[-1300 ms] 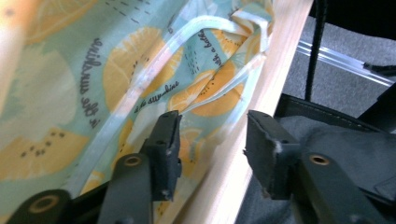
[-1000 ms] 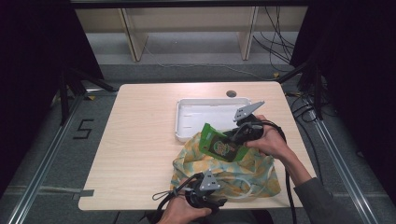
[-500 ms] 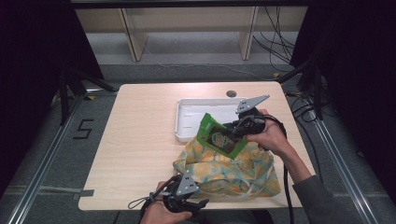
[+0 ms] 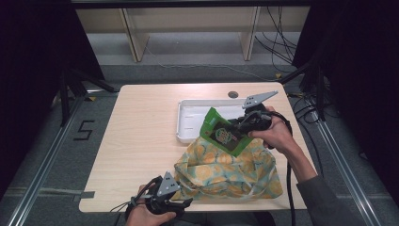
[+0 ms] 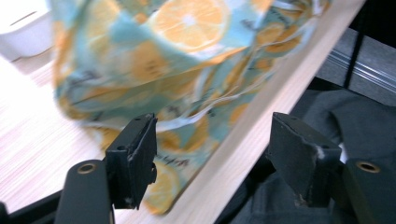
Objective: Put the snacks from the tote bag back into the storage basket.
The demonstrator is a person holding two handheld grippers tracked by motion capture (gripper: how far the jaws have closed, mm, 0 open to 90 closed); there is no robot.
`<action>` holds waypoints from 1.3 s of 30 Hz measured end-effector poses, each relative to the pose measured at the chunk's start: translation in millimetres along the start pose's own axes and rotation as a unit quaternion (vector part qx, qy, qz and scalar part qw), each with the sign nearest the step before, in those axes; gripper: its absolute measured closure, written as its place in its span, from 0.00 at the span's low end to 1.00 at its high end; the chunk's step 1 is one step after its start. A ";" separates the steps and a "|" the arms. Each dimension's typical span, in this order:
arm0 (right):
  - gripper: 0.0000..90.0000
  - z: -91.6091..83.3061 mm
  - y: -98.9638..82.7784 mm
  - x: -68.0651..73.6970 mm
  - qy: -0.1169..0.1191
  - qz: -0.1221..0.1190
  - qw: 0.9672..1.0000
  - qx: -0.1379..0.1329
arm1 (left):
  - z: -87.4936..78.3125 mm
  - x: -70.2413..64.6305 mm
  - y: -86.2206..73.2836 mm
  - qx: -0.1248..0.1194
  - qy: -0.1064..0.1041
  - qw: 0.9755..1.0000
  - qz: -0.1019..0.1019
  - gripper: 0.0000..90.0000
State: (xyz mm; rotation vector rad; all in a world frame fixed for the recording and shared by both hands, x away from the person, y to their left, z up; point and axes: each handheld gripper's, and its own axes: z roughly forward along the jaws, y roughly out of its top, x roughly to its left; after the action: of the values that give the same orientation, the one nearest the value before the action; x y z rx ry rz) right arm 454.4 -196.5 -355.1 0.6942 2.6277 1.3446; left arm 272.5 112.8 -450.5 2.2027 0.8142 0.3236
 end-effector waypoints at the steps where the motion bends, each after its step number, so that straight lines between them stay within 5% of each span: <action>1: 0.85 0.0 0.0 0.0 0.000 0.000 1.000 0.000 | 0.0 0.0 0.0 0.000 0.000 1.000 0.000 0.35; 5: 0.85 -0.7 2.4 -1.3 -0.005 0.005 1.000 -0.007 | -3.9 8.1 -3.4 -0.006 0.013 1.000 -0.016 0.34; 9: 0.85 -5.2 5.0 -0.9 -0.004 0.013 1.000 -0.012 | -8.5 17.0 -6.8 0.004 0.026 1.000 -0.007 0.33; 13: 0.85 -10.4 7.6 -3.0 -0.016 0.016 1.000 -0.018 | -7.5 19.5 -10.4 -0.006 0.034 0.999 -0.032 0.33; 17: 0.85 -13.9 10.9 -6.8 -0.023 0.011 1.000 -0.015 | -9.4 22.9 -10.9 -0.005 0.037 0.999 -0.022 0.32; 18: 0.85 -17.3 14.4 -7.2 -0.031 0.014 0.999 -0.014 | -8.0 20.7 -11.8 -0.018 0.042 0.998 -0.044 0.32; 26: 0.85 -29.5 32.0 -14.2 -0.053 -0.002 0.999 -0.009 | -8.3 23.1 -12.1 -0.014 0.041 0.999 -0.031 0.32; 32: 0.85 -37.5 41.7 -21.7 -0.079 0.005 0.997 -0.008 | -7.5 23.5 -12.8 -0.016 0.043 0.998 -0.043 0.31; 39: 0.85 -45.2 47.6 -38.8 -0.111 0.020 0.994 -0.008 | -9.0 26.0 -13.0 -0.006 0.050 0.998 -0.027 0.30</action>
State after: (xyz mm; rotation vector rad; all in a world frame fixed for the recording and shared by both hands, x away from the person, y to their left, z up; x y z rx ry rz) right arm 492.0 -223.2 -294.3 0.8443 2.4383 1.2179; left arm 282.4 141.3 -454.4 2.1624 0.9228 0.4145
